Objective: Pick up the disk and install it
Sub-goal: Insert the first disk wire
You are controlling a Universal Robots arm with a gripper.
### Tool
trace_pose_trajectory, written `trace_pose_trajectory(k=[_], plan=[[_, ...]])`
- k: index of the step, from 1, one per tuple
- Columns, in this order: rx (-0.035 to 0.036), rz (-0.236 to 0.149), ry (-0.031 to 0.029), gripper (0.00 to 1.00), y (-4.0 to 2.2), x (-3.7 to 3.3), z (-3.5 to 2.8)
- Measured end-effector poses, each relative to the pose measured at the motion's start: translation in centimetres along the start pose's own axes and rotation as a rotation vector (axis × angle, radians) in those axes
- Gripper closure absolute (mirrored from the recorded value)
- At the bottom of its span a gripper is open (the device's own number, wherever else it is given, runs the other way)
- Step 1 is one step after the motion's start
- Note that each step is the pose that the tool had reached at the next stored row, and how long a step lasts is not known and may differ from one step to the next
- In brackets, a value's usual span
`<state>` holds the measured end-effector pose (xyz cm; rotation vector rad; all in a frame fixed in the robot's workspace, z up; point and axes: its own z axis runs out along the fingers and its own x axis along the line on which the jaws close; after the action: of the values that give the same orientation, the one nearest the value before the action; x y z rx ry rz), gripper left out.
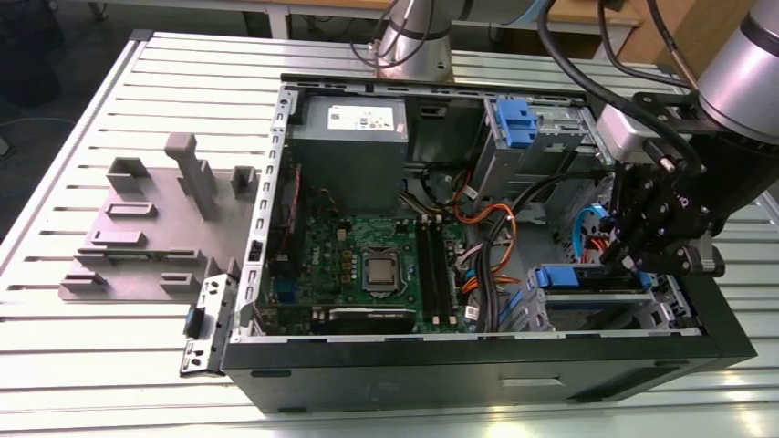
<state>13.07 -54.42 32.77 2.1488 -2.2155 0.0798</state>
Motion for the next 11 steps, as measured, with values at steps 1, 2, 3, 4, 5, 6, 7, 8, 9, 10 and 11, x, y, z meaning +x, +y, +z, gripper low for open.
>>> trace_pose_trajectory(k=[1,2,3,4,5,6,7,8,9,10,11], plan=[[0.0000,0.000,0.0000,0.83,0.00,0.00,0.00],[0.0000,0.000,0.0001,0.83,0.00,0.00,0.00],[0.0000,0.000,0.0000,0.83,0.00,0.00,0.01],[-0.0001,0.000,-0.0006,0.82,0.00,-0.01,0.04],[-0.0001,0.000,-0.0006,0.82,0.00,0.00,0.02],[0.0000,0.000,-0.0003,0.76,0.00,0.00,-0.05],[0.0000,0.000,-0.0005,0.76,0.00,0.01,-0.16],[0.0000,0.000,-0.0011,0.76,0.00,0.02,-0.30],[0.0000,0.000,-0.0016,0.76,0.00,0.03,-0.46],[0.0000,0.000,-0.0018,0.76,0.00,0.05,-0.68],[-0.0001,0.000,-0.0024,0.76,0.00,0.07,-0.88]])
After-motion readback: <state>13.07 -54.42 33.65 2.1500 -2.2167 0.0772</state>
